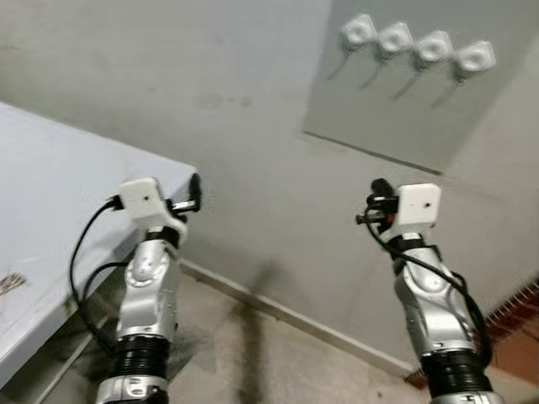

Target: Hang keys on a hook

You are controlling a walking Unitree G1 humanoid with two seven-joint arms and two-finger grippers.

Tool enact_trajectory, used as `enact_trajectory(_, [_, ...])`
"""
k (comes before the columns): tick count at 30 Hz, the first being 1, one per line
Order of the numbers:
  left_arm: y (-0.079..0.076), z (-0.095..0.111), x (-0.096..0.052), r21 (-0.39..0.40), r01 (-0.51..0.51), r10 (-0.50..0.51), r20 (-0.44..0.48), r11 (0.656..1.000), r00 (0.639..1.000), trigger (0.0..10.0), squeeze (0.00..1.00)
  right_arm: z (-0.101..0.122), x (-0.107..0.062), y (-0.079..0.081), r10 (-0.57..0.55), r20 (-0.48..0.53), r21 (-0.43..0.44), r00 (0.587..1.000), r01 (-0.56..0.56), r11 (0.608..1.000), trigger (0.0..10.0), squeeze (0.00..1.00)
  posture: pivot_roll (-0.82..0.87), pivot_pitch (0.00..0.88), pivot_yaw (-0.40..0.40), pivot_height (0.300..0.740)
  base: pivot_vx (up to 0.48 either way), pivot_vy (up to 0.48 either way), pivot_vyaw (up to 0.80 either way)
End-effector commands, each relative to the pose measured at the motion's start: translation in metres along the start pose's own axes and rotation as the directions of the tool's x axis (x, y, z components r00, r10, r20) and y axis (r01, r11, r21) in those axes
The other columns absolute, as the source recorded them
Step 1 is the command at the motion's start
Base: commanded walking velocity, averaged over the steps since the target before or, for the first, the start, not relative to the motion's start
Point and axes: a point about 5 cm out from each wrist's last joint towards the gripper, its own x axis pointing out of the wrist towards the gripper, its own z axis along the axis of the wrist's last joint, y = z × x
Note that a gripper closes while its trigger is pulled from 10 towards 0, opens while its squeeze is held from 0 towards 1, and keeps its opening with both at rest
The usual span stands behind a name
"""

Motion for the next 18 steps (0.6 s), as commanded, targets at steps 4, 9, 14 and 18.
enact_trajectory(4, [-0.0088,0.0015,0.0025,0.007,0.023,-0.023,-0.005,1.000,1.000,10.0,0.00,0.0080,0.0024,-0.0047,-0.012,0.029,-0.006,1.000,0.012,1.000,10.0,0.00,0.01,0.000,-0.053,0.740,0.000,0.000,-0.77])
enact_trajectory(9, [-0.0117,0.0025,0.0027,0.014,0.039,-0.039,-0.003,0.999,0.999,10.0,0.00,0.0079,0.0024,-0.0048,-0.015,0.028,-0.008,0.999,0.016,1.000,10.0,0.00,0.01,0.000,-0.052,0.740,0.000,0.000,-0.77])
enact_trajectory(14, [-0.0141,0.0023,0.0014,0.026,0.051,-0.051,-0.007,0.998,0.999,10.0,0.00,0.0075,0.0018,-0.0047,-0.015,0.025,-0.008,1.000,0.016,1.000,10.0,0.00,0.01,0.000,-0.052,0.740,0.000,0.000,-0.77])
enact_trajectory(18, [-0.0143,0.0017,0.0004,0.030,0.052,-0.052,-0.012,0.998,0.999,10.0,0.00,0.0068,0.0013,-0.0045,-0.016,0.023,-0.007,1.000,0.016,1.000,10.0,0.00,0.01,0.000,-0.052,0.740,0.000,0.000,-0.77])
